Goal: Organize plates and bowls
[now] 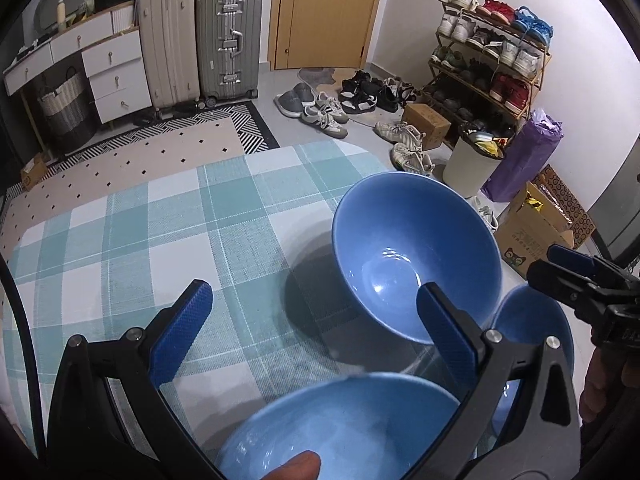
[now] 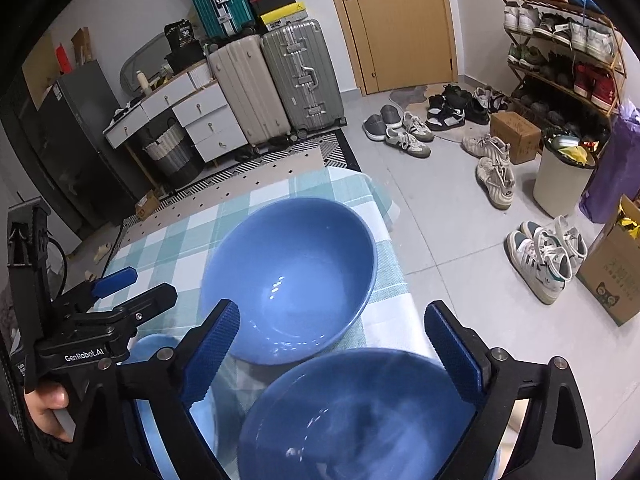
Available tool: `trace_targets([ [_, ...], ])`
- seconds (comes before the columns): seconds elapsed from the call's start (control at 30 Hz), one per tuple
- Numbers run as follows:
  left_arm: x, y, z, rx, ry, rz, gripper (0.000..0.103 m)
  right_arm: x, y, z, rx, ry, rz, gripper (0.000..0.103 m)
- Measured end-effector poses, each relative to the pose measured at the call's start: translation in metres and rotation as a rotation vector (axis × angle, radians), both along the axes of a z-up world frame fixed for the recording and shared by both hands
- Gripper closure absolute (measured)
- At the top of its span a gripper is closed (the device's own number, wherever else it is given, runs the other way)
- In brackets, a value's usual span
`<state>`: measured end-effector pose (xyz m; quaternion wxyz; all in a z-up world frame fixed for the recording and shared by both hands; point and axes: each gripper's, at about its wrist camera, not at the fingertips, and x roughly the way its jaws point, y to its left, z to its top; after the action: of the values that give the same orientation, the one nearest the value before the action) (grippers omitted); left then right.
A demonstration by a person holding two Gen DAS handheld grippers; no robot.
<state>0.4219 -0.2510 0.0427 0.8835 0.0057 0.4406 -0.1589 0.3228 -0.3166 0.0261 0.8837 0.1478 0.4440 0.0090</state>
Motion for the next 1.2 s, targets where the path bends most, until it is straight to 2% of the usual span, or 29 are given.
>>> trace_targets([
  [0.3, 0.024, -0.01, -0.023, 0.012, 0.04, 0.003, 0.001, 0.018, -0.006, -0.019, 0.019, 0.044, 0.011, 0.031],
  [0.47, 0.033, -0.013, -0.035, 0.016, 0.068, 0.004, 0.005, 0.022, -0.007, -0.028, 0.021, 0.059, 0.007, 0.036],
  [0.53, 0.034, -0.015, -0.039, 0.016, 0.075, -0.005, 0.013, 0.024, -0.008, -0.031, 0.014, 0.062, 0.007, 0.037],
  [0.77, 0.038, -0.023, -0.048, 0.027, 0.082, -0.023, 0.038, 0.03, -0.011, -0.038, 0.01, 0.07, -0.009, 0.06],
  [0.83, 0.04, -0.025, -0.05, 0.029, 0.091, -0.026, 0.054, 0.032, -0.012, -0.04, -0.002, 0.075, -0.017, 0.067],
  [0.9, 0.04, -0.026, -0.051, 0.028, 0.097, -0.032, 0.063, 0.033, -0.011, -0.041, -0.013, 0.075, -0.017, 0.076],
  [0.97, 0.04, -0.026, -0.052, 0.006, 0.1, -0.046, 0.071, 0.034, -0.01, -0.042, -0.023, 0.077, -0.021, 0.081],
  [1.0, 0.039, -0.027, -0.052, -0.001, 0.099, -0.053, 0.078, 0.033, -0.01, -0.042, -0.024, 0.078, -0.021, 0.083],
  [1.07, 0.036, -0.029, -0.05, 0.007, 0.086, -0.059, 0.083, 0.034, -0.007, -0.042, -0.039, 0.08, -0.019, 0.089],
  [1.13, 0.034, -0.032, -0.05, 0.007, 0.082, -0.071, 0.09, 0.034, -0.005, -0.041, -0.054, 0.071, -0.019, 0.089],
  [1.2, 0.033, -0.034, -0.049, 0.018, 0.073, -0.07, 0.09, 0.035, -0.004, -0.042, -0.064, 0.072, -0.019, 0.089],
])
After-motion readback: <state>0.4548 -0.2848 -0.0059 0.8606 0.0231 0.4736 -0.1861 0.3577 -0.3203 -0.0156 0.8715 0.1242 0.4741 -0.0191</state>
